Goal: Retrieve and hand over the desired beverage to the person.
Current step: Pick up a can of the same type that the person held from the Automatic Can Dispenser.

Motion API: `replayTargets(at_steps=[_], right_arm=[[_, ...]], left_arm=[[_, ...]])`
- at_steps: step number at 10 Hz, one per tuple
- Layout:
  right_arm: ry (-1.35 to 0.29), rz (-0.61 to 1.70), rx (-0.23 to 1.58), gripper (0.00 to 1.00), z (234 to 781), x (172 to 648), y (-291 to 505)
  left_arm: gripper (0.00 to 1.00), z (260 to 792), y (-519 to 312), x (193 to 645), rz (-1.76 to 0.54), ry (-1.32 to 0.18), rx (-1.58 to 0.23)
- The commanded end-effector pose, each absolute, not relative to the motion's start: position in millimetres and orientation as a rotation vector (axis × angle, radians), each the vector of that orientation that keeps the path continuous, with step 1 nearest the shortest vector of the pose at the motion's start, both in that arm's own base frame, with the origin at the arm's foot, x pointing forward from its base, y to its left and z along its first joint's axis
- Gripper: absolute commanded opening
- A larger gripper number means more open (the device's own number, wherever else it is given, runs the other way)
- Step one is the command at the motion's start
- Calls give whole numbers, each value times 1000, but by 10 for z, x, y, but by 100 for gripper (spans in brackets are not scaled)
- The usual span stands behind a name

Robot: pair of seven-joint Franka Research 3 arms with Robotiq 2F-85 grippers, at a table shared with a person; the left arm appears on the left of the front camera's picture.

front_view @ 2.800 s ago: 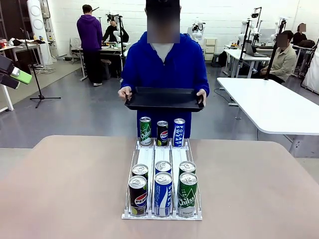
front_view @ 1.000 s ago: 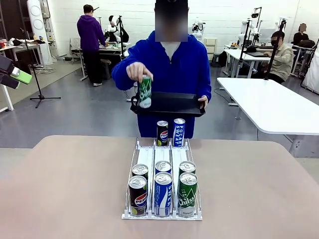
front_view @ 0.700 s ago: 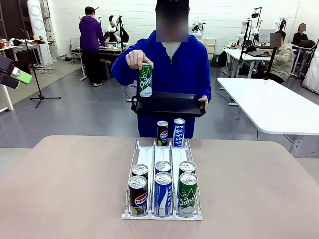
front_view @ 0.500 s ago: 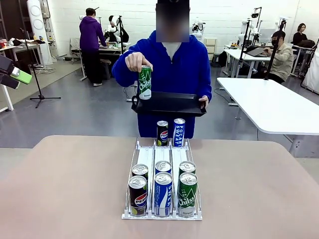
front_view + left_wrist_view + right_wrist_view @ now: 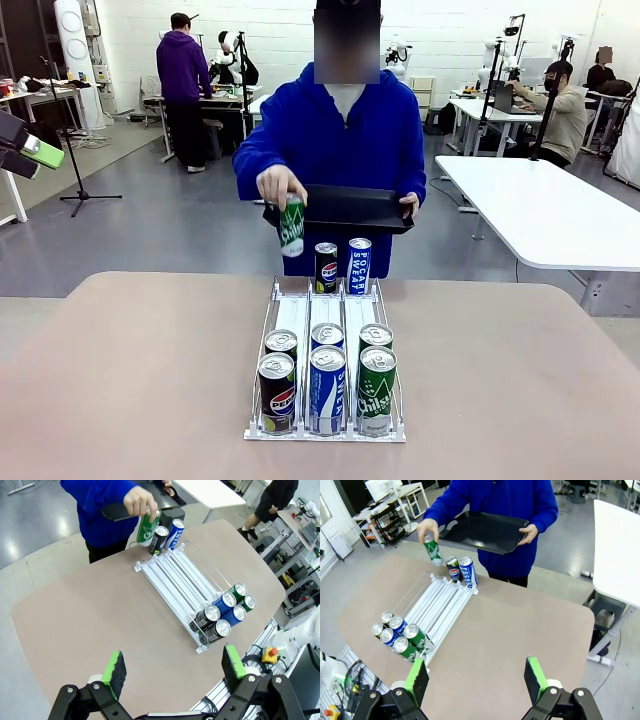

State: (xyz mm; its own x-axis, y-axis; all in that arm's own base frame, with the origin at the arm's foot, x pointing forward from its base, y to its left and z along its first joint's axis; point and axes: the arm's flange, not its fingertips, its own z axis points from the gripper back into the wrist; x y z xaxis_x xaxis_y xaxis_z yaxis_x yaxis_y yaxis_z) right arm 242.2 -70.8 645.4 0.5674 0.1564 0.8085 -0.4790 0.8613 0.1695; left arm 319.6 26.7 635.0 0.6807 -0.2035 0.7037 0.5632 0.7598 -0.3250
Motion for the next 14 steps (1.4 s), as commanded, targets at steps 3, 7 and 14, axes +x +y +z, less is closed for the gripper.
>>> replayTargets(at_steps=[3, 7, 14], right_arm=[[-900, 393, 404, 100, 6443, 2422, -698], [-900, 393, 404, 100, 6443, 2422, -698], [-432, 407, 281, 100, 6014, 2908, 407]], left_arm=[[100, 6362, 283, 3181, -469, -702, -571], [100, 6362, 283, 3181, -469, -702, -571], [100, 6362, 283, 3181, -469, -702, -571]])
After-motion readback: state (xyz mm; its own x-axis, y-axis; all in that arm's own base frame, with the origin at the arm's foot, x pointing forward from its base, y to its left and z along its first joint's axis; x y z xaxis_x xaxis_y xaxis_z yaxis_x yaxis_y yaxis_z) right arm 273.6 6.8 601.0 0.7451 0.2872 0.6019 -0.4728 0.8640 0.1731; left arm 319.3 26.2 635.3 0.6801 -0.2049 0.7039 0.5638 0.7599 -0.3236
